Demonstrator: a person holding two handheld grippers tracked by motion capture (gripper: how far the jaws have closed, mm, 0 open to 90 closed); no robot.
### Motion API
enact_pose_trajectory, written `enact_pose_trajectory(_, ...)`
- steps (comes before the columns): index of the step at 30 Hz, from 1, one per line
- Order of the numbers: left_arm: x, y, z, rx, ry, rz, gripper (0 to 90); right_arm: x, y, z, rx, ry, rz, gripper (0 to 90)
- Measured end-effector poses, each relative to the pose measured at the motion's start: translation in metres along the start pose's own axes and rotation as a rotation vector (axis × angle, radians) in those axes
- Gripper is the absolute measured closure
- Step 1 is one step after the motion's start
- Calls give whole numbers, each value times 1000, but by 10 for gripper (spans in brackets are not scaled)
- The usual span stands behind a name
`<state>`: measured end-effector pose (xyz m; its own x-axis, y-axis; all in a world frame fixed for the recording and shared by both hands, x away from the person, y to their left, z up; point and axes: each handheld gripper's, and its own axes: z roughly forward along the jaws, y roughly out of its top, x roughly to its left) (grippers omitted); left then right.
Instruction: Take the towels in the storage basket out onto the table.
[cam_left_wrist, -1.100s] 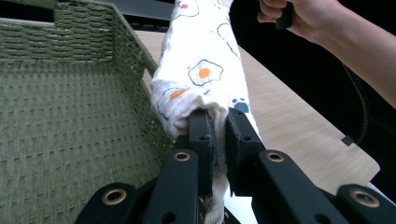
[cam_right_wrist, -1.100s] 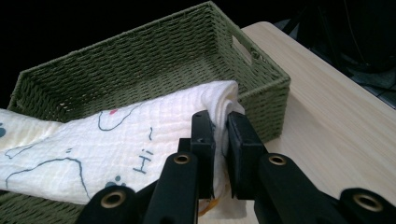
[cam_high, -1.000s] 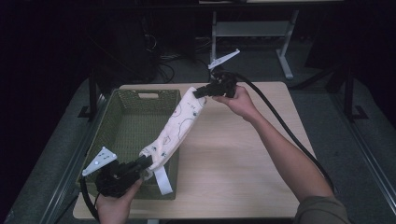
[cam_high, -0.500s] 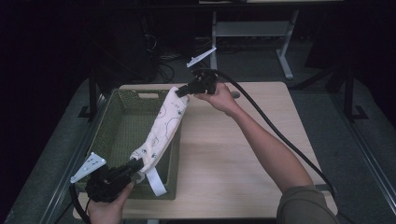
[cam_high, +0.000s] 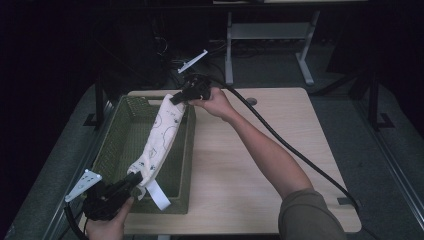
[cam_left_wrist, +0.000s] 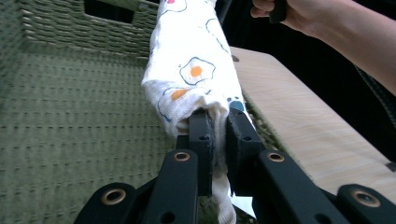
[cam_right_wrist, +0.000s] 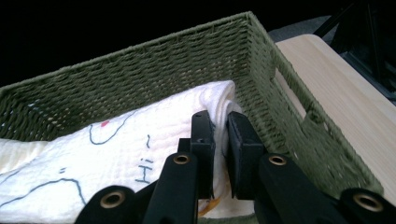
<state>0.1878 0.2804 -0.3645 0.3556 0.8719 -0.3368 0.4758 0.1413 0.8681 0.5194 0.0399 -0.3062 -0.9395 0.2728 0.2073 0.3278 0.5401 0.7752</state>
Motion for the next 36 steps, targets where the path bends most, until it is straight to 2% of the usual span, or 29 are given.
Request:
enact_pose_trajectory(4,5,-3,0,-1,12,-11,819,-2,5,13,13,1,-14,816)
enact_pose_trajectory(7,7,-5,0,0,24,-16,818,-2,9,23,31,6,-7,816)
enact_pose_trajectory(16,14,-12,8,20,50,-25,813,0,18,47,27,5,-8,814)
enact_pose_trajectory(20,15,-14,8,24,56,-33,811,-1,21,56,42,7,-5,814)
enact_pose_trajectory(22,15,-14,7,27,58,-27,811,0,22,60,38,10,-16,813)
enact_pose_trajectory(24,15,-14,7,30,57,-24,809,2,22,65,42,17,-8,813)
enact_pose_trajectory(31,15,-18,8,42,45,-39,795,5,19,74,70,19,-20,806)
enact_pose_trajectory(32,15,-18,8,42,41,-44,788,5,18,76,72,11,-38,804)
enact_pose_trajectory(34,15,-19,7,38,35,-50,720,5,18,78,73,14,-37,789)
enact_pose_trajectory(36,13,-19,5,27,37,-49,660,7,17,82,77,-10,-54,664)
